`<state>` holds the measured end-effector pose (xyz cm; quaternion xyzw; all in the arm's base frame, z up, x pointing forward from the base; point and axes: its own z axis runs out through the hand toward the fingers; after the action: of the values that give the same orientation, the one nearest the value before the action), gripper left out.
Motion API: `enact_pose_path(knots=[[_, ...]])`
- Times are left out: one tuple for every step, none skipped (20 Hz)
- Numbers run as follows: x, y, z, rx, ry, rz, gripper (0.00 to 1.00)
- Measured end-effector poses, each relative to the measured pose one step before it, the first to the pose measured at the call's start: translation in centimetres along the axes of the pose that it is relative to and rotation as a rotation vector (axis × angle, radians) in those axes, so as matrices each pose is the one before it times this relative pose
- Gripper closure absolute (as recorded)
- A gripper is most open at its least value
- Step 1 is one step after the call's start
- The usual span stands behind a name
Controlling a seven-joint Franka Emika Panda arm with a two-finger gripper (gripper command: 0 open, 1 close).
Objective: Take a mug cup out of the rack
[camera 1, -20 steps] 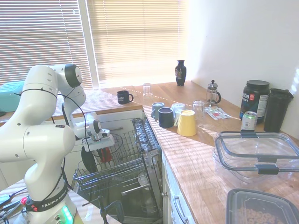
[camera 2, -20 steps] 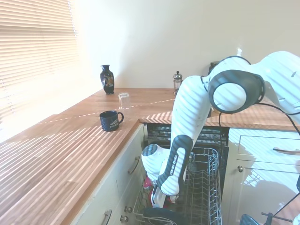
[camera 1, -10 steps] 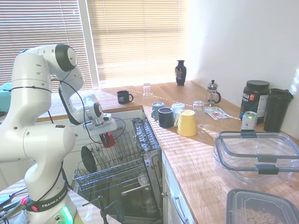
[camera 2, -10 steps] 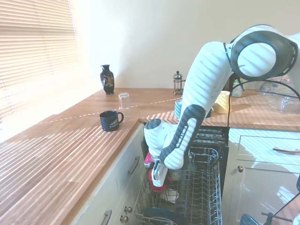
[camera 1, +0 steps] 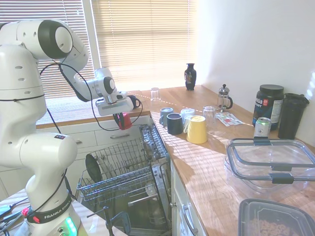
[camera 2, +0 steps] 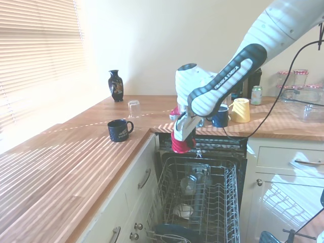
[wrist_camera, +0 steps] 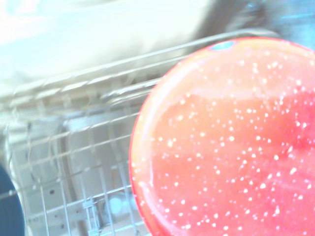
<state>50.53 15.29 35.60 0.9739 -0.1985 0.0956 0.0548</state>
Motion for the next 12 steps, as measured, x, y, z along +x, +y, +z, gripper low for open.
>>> enact_pose_path(knots=[[0.926,1.164,-0.587,0.00871,-0.0104,0.03285,1.0],[0.911,1.061,-0.239,0.0082,-0.01026,0.03122,1.0],[0.978,0.997,-0.017,0.00487,-0.01004,0.03073,1.0],[0.952,0.981,0.042,0.00384,-0.01104,0.02954,1.0],[0.785,0.812,0.042,0.00397,-0.00855,0.02435,1.0],[0.715,0.768,0.042,0.00384,-0.00981,0.02107,1.0],[0.763,0.783,-0.016,0.00231,-0.00869,0.02219,1.0],[0.74,0.782,0.001,-0.00021,-0.00623,0.01935,1.0],[0.716,0.731,0.057,-0.00133,-0.00656,0.01875,1.0],[0.724,0.717,0.072,-0.00243,-0.00778,0.01712,1.0],[0.724,0.811,0.089,-0.00259,-0.00918,0.01684,1.0],[0.747,0.82,0.124,-0.00566,-0.00697,0.01561,1.0]])
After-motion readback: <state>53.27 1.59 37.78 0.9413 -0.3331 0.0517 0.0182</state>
